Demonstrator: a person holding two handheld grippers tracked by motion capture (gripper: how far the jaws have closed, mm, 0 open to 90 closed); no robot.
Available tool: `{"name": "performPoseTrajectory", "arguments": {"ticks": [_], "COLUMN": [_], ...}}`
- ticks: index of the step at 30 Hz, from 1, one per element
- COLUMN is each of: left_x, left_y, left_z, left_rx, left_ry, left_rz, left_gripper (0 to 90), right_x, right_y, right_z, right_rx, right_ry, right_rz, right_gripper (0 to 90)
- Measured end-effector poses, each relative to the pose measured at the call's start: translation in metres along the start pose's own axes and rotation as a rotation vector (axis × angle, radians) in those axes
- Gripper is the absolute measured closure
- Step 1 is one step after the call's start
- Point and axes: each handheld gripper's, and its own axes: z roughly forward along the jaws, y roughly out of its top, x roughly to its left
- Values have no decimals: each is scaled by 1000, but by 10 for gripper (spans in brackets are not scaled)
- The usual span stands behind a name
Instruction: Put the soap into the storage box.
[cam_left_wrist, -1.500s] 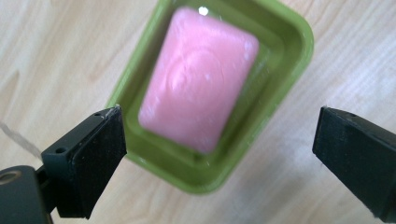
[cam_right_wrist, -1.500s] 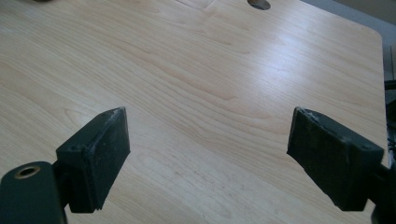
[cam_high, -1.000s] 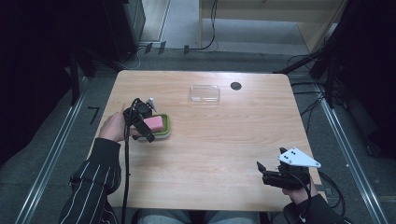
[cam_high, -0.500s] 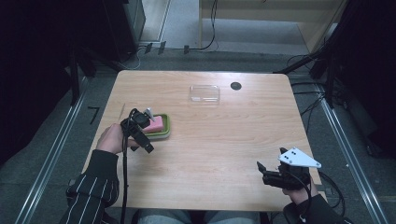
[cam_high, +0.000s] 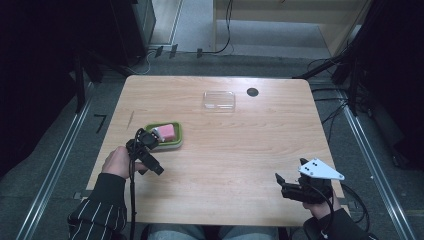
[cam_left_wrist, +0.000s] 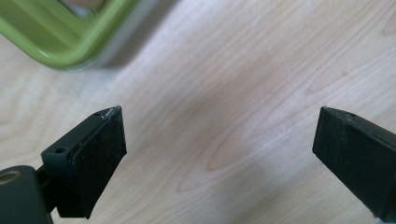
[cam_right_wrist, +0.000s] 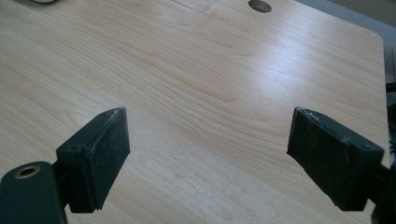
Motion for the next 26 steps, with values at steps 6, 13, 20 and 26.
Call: {"name": "performPoseTrajectory", "arguments": {"ticks": [6, 13, 20, 26], "left_x": [-4, -12, -15, -13], "left_y": [-17, -34, -49, -48], "left_z": [6, 9, 14, 17], "left_rx": [-6, -2, 19, 31], "left_ry": [-7, -10, -15, -12], "left_rz": [-24, -34, -51, -50], "left_gripper": [33, 33, 33, 33], "right_x": [0, 0, 0, 0], "right_y": [0, 0, 0, 0], "right_z": [0, 0, 0, 1], "right_rx": [0, 0, -1, -2], "right_ry": [1, 0, -1, 0], "right_rz": [-2, -3, -5, 1], "right_gripper": [138, 138, 138, 138]}}
